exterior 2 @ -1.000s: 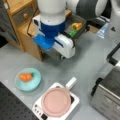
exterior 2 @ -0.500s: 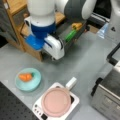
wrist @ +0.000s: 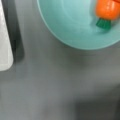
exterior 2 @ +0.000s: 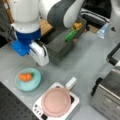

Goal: Open the drawer. Pick up the carrot. Put the carrots in the drawer.

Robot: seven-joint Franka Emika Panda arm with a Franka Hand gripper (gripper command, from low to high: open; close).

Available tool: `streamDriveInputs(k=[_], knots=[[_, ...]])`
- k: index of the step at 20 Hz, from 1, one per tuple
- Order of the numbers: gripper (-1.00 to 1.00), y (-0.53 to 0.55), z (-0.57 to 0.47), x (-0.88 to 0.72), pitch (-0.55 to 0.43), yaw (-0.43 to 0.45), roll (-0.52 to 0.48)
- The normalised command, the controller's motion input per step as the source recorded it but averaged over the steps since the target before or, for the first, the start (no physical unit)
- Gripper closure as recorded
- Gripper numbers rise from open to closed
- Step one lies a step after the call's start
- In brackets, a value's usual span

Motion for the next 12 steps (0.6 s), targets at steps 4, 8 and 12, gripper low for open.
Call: streamDriveInputs(k=[4,8,12], knots=[[-1.0,-0.19,-0.04,0.53,0.181,-0.072,-0.083],[-1.0,-0.16,-0.12,0.39,0.156,-0.088,-0.065],[-1.0,-0.09,-0.13,0.29,0.108,-0.095,-0.052]])
